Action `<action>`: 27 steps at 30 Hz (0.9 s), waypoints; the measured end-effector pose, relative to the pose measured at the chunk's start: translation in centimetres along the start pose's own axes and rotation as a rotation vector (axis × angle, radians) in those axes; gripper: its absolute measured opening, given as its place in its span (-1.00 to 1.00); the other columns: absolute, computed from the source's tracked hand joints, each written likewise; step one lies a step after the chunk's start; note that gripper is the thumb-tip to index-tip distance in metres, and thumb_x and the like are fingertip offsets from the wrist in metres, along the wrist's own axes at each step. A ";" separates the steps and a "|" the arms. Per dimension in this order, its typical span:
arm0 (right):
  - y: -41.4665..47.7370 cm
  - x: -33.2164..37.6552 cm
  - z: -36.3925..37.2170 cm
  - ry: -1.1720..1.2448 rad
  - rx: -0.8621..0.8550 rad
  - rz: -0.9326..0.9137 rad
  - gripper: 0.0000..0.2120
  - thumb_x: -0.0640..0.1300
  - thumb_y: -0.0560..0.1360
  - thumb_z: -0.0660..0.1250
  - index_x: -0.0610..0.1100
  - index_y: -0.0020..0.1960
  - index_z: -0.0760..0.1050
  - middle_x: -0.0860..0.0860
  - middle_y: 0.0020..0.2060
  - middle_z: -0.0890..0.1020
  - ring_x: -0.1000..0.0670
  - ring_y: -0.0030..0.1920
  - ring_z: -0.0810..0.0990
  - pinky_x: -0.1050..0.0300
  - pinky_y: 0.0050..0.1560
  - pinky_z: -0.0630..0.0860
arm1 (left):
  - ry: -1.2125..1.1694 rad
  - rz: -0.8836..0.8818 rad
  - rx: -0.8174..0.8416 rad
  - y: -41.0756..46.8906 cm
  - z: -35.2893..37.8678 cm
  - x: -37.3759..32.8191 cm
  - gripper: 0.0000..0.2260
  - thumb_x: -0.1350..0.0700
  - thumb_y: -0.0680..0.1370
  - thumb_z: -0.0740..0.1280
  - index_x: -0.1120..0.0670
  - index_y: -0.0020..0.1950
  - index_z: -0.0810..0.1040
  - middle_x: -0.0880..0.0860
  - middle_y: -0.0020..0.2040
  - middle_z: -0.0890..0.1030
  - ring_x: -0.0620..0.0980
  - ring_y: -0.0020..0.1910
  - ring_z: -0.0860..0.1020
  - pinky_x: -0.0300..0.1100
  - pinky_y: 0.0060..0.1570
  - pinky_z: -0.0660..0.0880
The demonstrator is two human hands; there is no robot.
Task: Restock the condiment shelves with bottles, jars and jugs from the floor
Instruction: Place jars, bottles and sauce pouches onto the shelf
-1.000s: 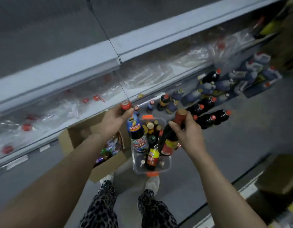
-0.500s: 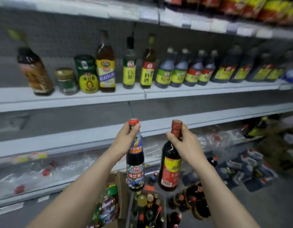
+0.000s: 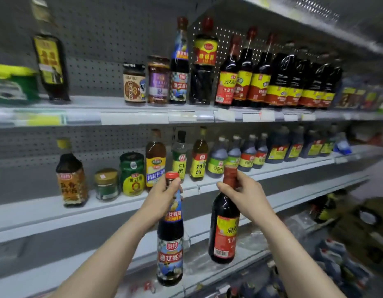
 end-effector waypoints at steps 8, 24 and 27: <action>3.7 8.1 -2.6 -0.009 -0.108 -0.020 -0.81 0.16 0.47 0.45 0.10 -0.10 0.50 0.26 -0.17 0.59 0.25 -0.12 0.54 0.29 -0.20 0.44 | 0.066 0.065 0.072 3.7 -4.0 -5.7 -0.86 -0.11 0.60 0.26 -0.07 0.03 0.47 0.09 0.05 0.64 0.15 0.08 0.63 0.17 0.21 0.53; 17.1 12.4 -14.1 0.115 -0.483 -0.092 -0.48 0.09 0.48 0.48 -0.11 0.33 0.42 0.01 0.05 0.55 -0.04 0.04 0.55 0.07 -0.01 0.47 | 0.117 0.205 0.041 11.4 -1.2 -11.5 -0.78 -0.17 0.60 0.26 -0.04 -0.02 0.50 -0.02 -0.15 0.68 0.02 -0.11 0.68 0.14 0.09 0.59; 19.7 11.3 -15.7 0.121 -0.486 -0.129 -0.54 0.07 0.50 0.48 -0.08 0.30 0.44 0.04 0.01 0.55 -0.02 0.04 0.56 0.11 -0.01 0.45 | 0.103 0.201 0.043 13.7 2.1 -12.2 -0.78 -0.13 0.61 0.26 0.01 -0.02 0.49 0.02 -0.17 0.67 0.03 -0.15 0.68 0.13 0.09 0.59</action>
Point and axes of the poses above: each hand's wrist, its own y-axis towards the middle knuckle, its own z-axis out of the palm, x = y × z, the point moved 1 cm from there along y, towards the middle knuckle
